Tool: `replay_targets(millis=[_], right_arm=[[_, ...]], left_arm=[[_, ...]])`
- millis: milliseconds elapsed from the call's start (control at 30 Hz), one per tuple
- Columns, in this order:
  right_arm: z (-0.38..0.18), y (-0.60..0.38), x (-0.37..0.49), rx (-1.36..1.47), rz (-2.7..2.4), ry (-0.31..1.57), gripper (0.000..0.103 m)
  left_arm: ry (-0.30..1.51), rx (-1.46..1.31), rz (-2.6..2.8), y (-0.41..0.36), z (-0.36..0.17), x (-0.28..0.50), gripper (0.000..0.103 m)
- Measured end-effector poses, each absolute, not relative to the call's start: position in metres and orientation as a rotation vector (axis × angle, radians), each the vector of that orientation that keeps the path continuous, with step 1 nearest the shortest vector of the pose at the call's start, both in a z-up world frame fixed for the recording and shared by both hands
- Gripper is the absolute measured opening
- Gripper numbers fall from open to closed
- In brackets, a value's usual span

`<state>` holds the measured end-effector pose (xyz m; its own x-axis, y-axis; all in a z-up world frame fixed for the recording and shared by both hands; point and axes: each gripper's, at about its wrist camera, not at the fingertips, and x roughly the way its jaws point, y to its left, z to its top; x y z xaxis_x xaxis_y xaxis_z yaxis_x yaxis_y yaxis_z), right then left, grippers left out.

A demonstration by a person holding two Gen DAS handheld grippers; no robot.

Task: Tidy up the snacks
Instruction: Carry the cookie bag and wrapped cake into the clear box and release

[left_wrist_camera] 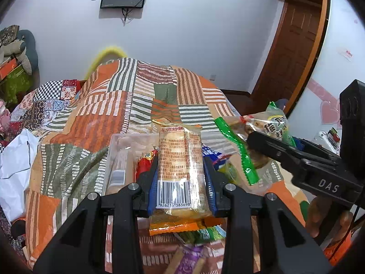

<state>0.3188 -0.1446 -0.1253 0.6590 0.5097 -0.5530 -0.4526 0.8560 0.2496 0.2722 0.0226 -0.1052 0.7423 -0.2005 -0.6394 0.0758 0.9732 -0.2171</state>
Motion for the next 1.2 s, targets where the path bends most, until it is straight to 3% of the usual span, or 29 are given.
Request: replay_targets(millis=[633,1200], right_arm=[[-0.164,-0.114,0.362,0.037,0.525,0.799,0.065],[-0.138,-0.129,0.334,0.008,0.532,0.745,0.072]], left_arm=[[0.83,-0.218,-0.12,0.038,-0.146,0.323,0.035],[0.806,-0.22,-0.131,0.035,-0.12,0.295,0.038]])
